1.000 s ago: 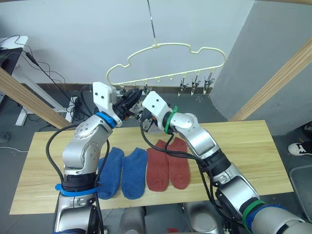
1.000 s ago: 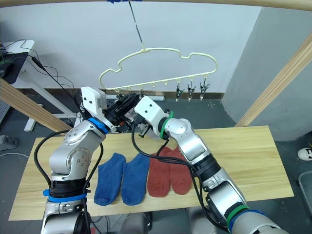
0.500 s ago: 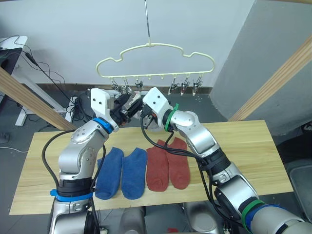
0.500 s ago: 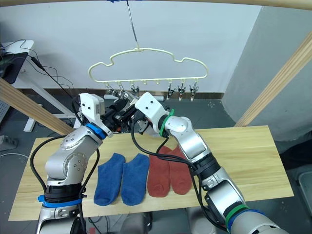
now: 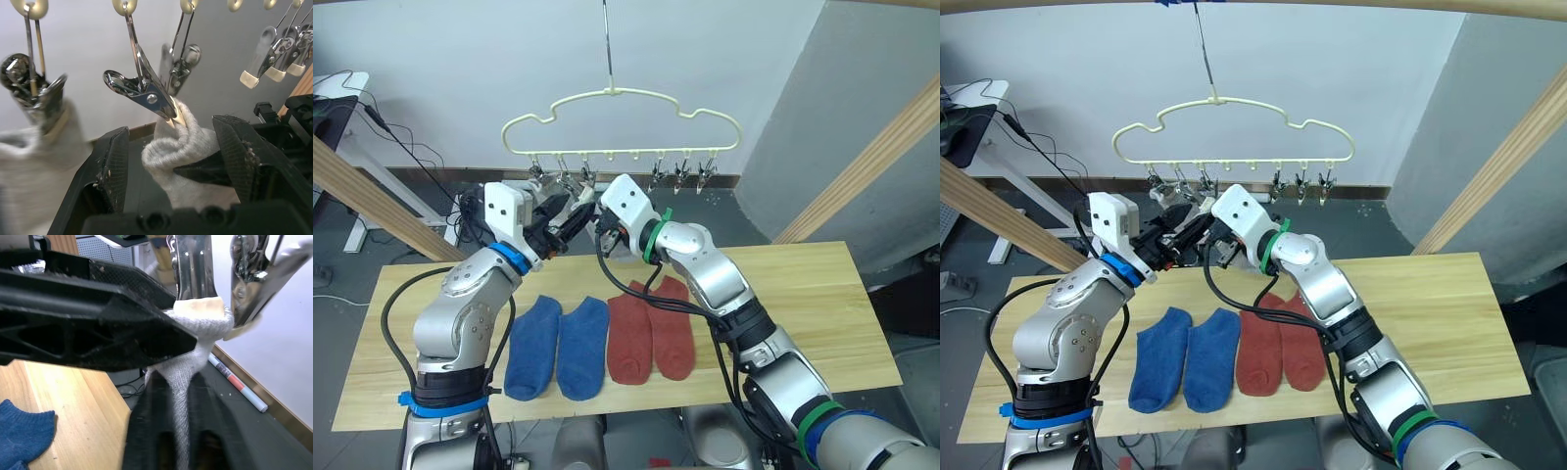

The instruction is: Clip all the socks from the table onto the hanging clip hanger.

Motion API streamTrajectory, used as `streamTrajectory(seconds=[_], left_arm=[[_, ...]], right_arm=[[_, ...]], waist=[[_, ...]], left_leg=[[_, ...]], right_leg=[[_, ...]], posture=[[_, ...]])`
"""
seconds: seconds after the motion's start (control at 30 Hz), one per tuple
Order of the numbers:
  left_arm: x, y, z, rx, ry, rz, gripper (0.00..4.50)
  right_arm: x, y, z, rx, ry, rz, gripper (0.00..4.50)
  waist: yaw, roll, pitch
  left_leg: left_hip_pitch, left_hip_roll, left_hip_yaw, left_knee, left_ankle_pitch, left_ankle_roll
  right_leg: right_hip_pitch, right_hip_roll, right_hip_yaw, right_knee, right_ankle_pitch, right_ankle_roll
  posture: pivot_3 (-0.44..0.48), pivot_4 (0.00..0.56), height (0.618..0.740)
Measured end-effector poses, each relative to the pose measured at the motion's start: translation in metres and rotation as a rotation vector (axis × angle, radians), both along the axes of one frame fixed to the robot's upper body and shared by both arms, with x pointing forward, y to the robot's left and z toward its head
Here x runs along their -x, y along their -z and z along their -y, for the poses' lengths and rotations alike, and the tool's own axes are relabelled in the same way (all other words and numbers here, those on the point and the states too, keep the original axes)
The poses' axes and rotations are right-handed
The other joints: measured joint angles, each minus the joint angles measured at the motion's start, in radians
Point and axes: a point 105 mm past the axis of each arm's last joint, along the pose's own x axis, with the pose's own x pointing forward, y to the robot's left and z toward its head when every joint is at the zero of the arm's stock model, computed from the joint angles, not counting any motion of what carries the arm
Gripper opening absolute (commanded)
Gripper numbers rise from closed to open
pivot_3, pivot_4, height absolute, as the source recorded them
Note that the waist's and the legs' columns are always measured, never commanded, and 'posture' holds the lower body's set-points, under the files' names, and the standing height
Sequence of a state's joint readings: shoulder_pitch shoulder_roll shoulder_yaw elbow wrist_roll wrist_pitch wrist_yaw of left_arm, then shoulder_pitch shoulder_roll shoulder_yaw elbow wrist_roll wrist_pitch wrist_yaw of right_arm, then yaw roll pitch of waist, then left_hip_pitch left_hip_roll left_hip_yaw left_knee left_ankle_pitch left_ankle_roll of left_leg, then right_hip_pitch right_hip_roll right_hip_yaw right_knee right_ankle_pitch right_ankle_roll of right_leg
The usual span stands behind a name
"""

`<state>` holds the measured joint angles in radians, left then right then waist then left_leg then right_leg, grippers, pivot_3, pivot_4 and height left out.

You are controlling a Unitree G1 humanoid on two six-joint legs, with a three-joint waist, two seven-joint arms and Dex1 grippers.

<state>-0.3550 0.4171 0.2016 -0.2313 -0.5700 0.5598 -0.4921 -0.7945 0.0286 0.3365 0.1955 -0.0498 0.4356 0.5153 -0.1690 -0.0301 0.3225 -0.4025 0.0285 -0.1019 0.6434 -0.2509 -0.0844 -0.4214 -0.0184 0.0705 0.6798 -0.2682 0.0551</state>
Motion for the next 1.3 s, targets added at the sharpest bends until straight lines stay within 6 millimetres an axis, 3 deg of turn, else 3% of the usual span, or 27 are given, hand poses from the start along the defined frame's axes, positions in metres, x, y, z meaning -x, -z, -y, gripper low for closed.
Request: streamTrajectory(seconds=[0.13, 0.4, 0.53, 0.7, 1.0, 1.1, 1.3], left_arm=[[0.003, 0.002, -0.001, -0.007, -0.003, -0.002, 3.05], [0.008, 0.001, 0.0, -0.092, -0.051, 0.102, 3.05], [0.009, -0.001, 0.01, -0.135, -0.075, 0.197, 3.05], [0.008, -0.007, 0.023, -0.122, -0.109, 0.287, 3.05], [-0.005, 0.001, 0.035, -0.072, -0.172, 0.309, 3.05], [-0.008, 0.001, 0.036, -0.06, -0.186, 0.316, 2.49], [-0.012, -0.001, 0.035, -0.07, -0.236, 0.343, 2.49]], right_arm=[[0.001, 0.002, 0.003, 0.006, 0.0, 0.001, 2.78], [0.009, 0.014, 0.055, 0.107, 0.038, 0.028, 2.78], [0.029, 0.006, 0.084, 0.118, 0.008, 0.064, 2.78], [0.054, -0.01, 0.104, 0.084, -0.033, 0.085, 2.78], [0.073, -0.019, 0.111, 0.045, -0.038, 0.063, 2.78], [0.074, -0.016, 0.112, 0.043, -0.03, 0.038, 2.83], [0.073, -0.015, 0.117, 0.048, -0.014, 0.031, 2.83]], waist=[[0.0, 0.0, 0.0], [0.007, 0.0, 0.0], [0.007, 0.0, 0.0], [0.004, 0.0, 0.0], [-0.001, 0.0, 0.0], [-0.001, 0.0, 0.0], [-0.002, 0.0, 0.0]], left_leg=[[0.0, 0.0, 0.0, 0.0, 0.0, 0.0], [0.0, -0.001, 0.001, 0.0, 0.0, 0.0], [0.0, 0.0, 0.001, 0.0, 0.0, 0.0], [0.0, -0.001, 0.001, 0.001, 0.0, 0.0], [0.0, -0.001, 0.002, 0.002, 0.0, 0.0], [0.0, -0.001, 0.002, 0.001, 0.0, 0.0], [0.0, -0.001, 0.002, 0.001, 0.0, 0.0]], right_leg=[[0.0, 0.0, 0.0, 0.0, 0.0, 0.0], [0.0, -0.001, 0.0, -0.001, 0.0, 0.0], [0.0, 0.0, 0.0, -0.001, 0.0, 0.0], [0.001, 0.0, 0.001, 0.0, 0.0, 0.0], [0.001, 0.0, 0.001, 0.0, 0.0, 0.0], [0.001, 0.0, 0.001, 0.0, 0.0, 0.0], [0.001, 0.0, 0.001, 0.0, 0.0, 0.0]], posture=[[-0.229, 0.295, 0.74], [-0.248, 0.298, 0.74], [-0.256, 0.3, 0.74], [-0.272, 0.304, 0.74], [-0.308, 0.308, 0.74], [-0.308, 0.308, 0.74], [-0.312, 0.304, 0.74]])
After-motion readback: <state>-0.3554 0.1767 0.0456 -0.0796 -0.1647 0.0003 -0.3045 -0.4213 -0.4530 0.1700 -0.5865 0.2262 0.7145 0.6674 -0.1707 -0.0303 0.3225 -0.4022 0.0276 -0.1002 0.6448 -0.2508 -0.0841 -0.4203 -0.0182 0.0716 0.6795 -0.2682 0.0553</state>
